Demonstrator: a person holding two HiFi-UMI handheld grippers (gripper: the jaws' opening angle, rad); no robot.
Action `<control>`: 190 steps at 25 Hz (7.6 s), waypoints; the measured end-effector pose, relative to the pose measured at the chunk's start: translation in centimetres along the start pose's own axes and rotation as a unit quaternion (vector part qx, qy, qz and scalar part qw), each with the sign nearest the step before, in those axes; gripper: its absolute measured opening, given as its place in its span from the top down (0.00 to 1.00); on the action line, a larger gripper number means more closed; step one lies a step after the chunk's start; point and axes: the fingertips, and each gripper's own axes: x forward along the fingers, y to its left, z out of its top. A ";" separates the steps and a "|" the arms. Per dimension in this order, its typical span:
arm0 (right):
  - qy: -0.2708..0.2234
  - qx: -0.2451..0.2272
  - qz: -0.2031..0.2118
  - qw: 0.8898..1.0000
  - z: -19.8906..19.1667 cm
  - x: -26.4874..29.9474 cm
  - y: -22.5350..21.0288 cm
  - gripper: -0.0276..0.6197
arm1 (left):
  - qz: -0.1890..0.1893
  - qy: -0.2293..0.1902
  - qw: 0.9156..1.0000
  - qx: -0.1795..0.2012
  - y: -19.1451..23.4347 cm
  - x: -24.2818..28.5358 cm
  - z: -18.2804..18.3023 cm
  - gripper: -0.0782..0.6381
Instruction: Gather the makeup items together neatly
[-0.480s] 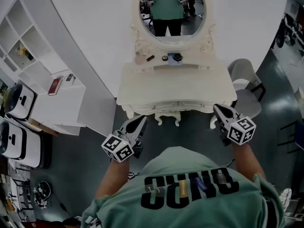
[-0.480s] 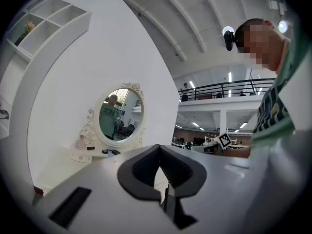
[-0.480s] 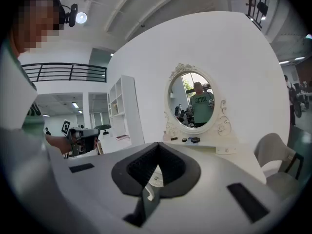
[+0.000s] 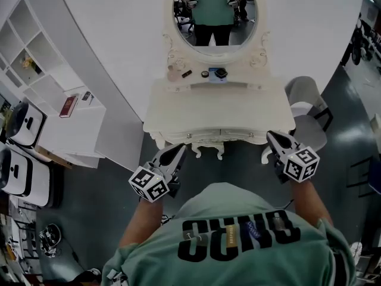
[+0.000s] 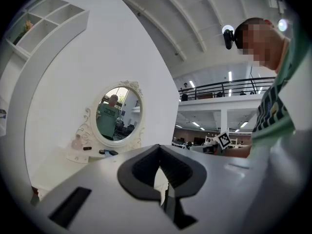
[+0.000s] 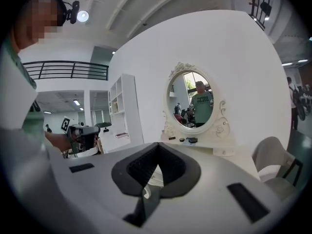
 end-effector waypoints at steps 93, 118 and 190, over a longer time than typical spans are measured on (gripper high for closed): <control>0.091 0.074 0.057 0.991 -1.7 38.5 -27.3 0.97 | 0.078 0.626 0.749 0.202 55.5 37.8 -18.9 0.75; 0.121 0.028 0.134 0.983 -1.8 40.1 -21.9 0.97 | 0.272 0.464 0.839 -0.085 46.5 24.7 -23.0 0.75; 0.085 0.047 0.040 0.994 -0.6 34.5 -26.8 0.97 | 0.093 0.398 0.912 0.035 47.4 46.1 -19.4 0.56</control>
